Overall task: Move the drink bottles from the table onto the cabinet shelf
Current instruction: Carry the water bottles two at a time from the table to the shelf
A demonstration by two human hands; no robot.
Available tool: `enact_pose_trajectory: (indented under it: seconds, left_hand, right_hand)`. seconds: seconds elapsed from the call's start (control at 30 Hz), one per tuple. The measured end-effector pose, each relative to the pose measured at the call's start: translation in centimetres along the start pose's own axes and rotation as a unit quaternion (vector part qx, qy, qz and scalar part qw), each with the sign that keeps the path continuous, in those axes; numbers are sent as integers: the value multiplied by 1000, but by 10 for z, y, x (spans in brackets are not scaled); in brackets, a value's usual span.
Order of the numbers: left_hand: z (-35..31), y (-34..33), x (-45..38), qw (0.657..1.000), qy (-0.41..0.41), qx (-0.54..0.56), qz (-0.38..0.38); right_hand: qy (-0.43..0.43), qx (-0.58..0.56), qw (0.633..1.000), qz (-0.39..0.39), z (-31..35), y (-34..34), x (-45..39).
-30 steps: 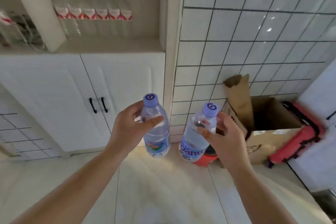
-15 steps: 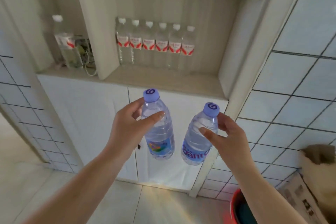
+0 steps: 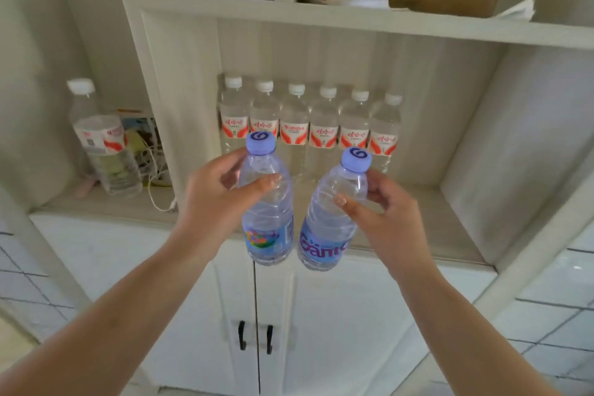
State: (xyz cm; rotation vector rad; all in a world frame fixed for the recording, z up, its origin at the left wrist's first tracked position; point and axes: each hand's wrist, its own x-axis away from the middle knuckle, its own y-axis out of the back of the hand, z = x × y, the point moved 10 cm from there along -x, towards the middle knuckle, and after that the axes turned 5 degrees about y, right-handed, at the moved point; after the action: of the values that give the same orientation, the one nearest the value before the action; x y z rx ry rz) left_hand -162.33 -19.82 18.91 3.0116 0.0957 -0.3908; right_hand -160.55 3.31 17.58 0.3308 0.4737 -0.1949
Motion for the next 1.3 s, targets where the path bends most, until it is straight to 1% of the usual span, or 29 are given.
enact_pose_trajectory:
  seconds: [0.2,0.3,0.47,0.83,1.0,1.1,1.2,1.3]
  left_hand:
    - [12,15,-46,999,0,-33,-33]
    - [18,16,-60,998,3,-40,-47]
    - [28,21,-75,997,7,-35,-64]
    - [54,25,-82,993,31,-48,-102]
    - [59,21,-80,994,32,-51,-94]
    - [63,18,-78,994,31,-51,-87]
    - [79,19,-69,993,66,-31,-96]
    - [97,22,-50,989,96,-3,-111]
  right_hand:
    - [18,7,999,42,-6,-43,-55]
    - [5,7,998,56,-20,-59,-73]
    - [-17,7,998,56,-38,-77,-88]
    - [-16,-23,996,90,-49,-98,-90]
    - [-15,-41,993,111,-57,-103,-86]
    - [-17,-73,990,116,-64,-103,-79]
    - [-47,-83,990,107,-82,-101,-67]
    - [-70,-75,988,113,-98,-102,-51]
